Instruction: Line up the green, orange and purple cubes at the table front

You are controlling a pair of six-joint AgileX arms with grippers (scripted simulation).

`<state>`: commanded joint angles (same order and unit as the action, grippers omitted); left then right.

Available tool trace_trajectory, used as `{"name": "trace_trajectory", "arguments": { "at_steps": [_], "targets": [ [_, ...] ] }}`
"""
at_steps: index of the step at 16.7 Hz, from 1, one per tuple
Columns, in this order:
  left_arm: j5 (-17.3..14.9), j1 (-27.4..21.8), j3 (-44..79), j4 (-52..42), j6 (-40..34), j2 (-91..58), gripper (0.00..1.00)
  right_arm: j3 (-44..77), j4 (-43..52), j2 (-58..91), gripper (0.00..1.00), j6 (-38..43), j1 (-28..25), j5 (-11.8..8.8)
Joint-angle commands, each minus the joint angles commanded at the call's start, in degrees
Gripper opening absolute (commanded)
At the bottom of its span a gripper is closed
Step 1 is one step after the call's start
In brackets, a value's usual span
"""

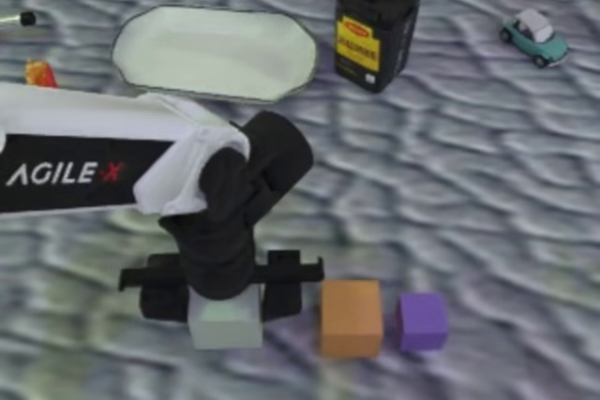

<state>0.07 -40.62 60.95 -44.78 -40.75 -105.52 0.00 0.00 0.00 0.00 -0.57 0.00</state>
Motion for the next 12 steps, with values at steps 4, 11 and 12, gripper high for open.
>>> {"name": "trace_trajectory", "arguments": {
  "at_steps": [4, 11, 12],
  "targets": [
    [0.00, 0.00, 0.00, 0.00, 0.00, 0.00, 0.90, 0.00, 0.00, 0.00, 1.00, 0.00, 0.00, 0.00],
    [0.00, 0.00, 0.00, 0.00, 0.00, 0.00, 1.00, 0.00, 0.00, 0.00, 1.00, 0.00, 0.00, 0.00],
    [0.00, 0.00, 0.00, 0.00, 0.00, 0.00, 1.00, 0.00, 0.00, 0.00, 1.00, 0.00, 0.00, 0.00]
  ]
}}
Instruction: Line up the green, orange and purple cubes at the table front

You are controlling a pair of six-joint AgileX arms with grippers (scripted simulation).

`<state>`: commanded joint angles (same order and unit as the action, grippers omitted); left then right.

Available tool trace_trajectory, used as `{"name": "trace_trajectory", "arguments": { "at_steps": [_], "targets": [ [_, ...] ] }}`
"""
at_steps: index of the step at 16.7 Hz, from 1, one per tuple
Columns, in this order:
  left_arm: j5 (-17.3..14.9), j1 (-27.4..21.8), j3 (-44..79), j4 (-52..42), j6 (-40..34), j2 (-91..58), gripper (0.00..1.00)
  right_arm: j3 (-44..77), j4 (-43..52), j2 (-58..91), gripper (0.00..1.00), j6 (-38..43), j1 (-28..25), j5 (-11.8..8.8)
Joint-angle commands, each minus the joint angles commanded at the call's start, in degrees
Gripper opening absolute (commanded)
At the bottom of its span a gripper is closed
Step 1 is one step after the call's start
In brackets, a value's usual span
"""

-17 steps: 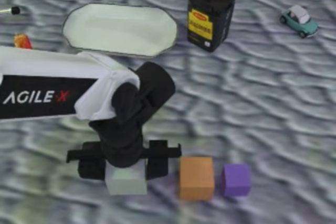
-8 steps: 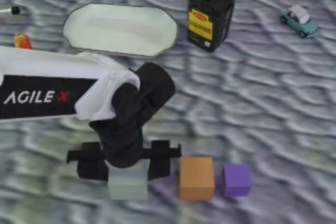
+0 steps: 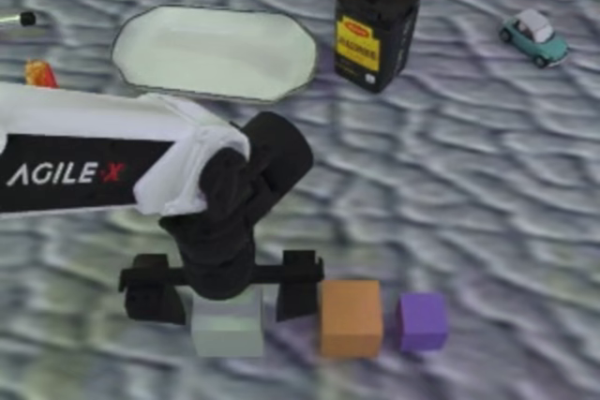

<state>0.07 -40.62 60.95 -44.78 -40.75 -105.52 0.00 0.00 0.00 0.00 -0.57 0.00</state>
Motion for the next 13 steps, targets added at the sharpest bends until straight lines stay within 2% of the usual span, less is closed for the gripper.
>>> {"name": "trace_trajectory", "arguments": {
  "at_steps": [4, 10, 13],
  "targets": [
    [0.01, -0.03, 0.75, -0.99, 0.00, 0.39, 1.00, 0.00, 0.00, 0.00, 1.00, 0.00, 0.00, 0.00],
    [-0.02, 0.73, 7.68, -12.93, -0.29, 4.71, 1.00, 0.00, 0.00, 0.00, 1.00, 0.00, 0.00, 0.00],
    [0.02, 1.01, 9.56, -15.76, -0.23, 6.24, 1.00, 0.00, 0.00, 0.00, 1.00, 0.00, 0.00, 0.00]
  ]
}}
